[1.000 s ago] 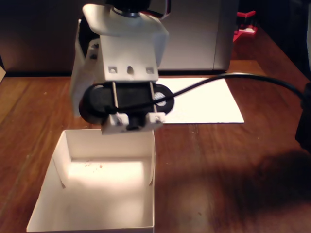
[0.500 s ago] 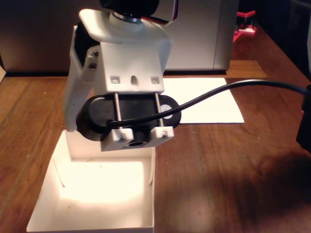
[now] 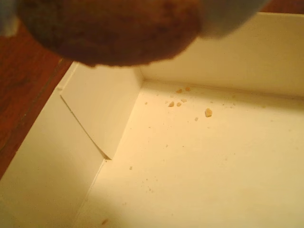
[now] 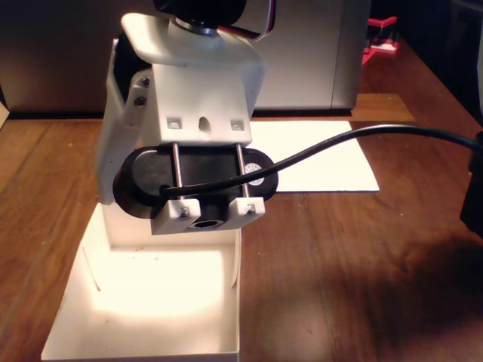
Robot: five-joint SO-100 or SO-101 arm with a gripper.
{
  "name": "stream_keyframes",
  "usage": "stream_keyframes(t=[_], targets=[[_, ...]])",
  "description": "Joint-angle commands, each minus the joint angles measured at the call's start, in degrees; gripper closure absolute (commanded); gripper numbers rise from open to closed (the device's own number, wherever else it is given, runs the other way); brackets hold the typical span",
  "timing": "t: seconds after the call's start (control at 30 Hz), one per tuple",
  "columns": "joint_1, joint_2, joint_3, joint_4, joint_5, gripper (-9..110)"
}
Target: Grasp a mini cookies block and put it in the white box.
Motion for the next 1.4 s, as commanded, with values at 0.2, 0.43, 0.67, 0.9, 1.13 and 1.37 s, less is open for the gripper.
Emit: stream_keyframes(t=[0.2, 0.43, 0.67, 0.9, 1.13, 1.37], targets=[[1.3, 3.3, -6.9, -1.1, 0.4, 61], [1.7, 3.3, -6.9, -1.1, 0.4, 66], [4.0, 4.0, -6.9, 1.1, 1.9, 101], [9.4, 8.3, -6.9, 4.0, 2.5, 102], [17.3, 13.8, -6.4, 6.8, 5.1, 102], [25.2, 19.7, -4.0, 8.1, 8.3, 102]])
